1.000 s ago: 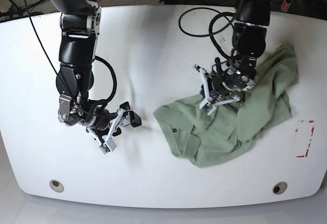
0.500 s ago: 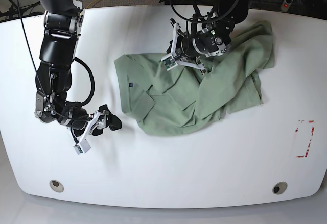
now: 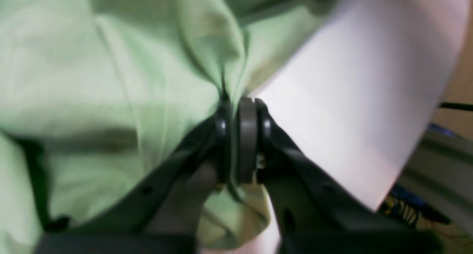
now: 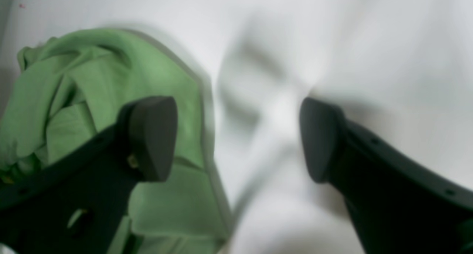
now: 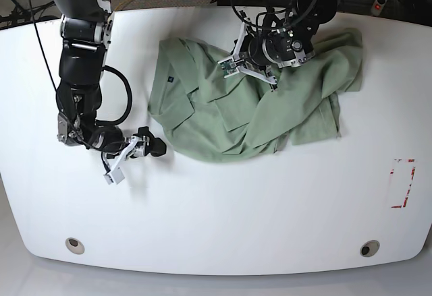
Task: Fold the T-shirt properly
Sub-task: 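Drag the heaped shirt with the left gripper toward the right gripper, then grasp the shirt edges with both grippers and pull them apart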
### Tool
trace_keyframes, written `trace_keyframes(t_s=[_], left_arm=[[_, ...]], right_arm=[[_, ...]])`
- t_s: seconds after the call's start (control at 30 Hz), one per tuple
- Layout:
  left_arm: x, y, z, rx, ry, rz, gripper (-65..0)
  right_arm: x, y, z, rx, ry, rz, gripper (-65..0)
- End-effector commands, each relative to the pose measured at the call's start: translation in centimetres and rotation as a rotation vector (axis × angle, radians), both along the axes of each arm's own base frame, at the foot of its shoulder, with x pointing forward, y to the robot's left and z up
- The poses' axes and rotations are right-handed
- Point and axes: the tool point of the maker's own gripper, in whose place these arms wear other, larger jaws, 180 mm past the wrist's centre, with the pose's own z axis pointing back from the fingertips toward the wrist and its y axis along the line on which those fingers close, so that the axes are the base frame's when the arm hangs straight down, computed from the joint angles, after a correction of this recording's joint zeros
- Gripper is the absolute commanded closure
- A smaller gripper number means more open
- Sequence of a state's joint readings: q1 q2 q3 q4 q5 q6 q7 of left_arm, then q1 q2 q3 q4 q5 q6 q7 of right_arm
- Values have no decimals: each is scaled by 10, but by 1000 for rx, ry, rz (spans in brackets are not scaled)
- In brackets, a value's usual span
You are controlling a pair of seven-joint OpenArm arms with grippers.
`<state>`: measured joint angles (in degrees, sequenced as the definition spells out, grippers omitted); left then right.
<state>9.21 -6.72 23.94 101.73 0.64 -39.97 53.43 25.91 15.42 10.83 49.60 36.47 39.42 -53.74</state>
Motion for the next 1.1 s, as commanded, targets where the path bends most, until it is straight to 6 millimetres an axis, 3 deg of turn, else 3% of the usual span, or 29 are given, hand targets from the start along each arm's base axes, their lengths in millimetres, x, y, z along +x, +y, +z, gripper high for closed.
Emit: trace_keyframes(t_s=[0.0,0.1,0.17,0.43,0.57,0.67,0.83,1.07], left_arm=[[7,-2,12,-8,-35,2,-143],[14,-1,24,-17,-72,11,-226],[15,-2,28,-23,-85,10,-249],[33,15,38,-20,-125,72,-251],[48,32,46,-13,-158,134,-251],[63,48,57,-10,-197,188,-251],[92,78,80,-60,-251,305,-253],[129,143,118,-118,-290,531,-254]], right_arm=[[16,6,18,39,-56,-7,-485],[15,13,16,50,-53,-1,-484],[10,24,10,69,-39,7,-482],[-6,53,-3,110,9,45,-480],[-12,56,-8,115,21,45,-471],[-11,55,-9,116,19,42,-355],[-8,58,-6,120,1,40,-11],[-3,61,6,83,-45,81,0]])
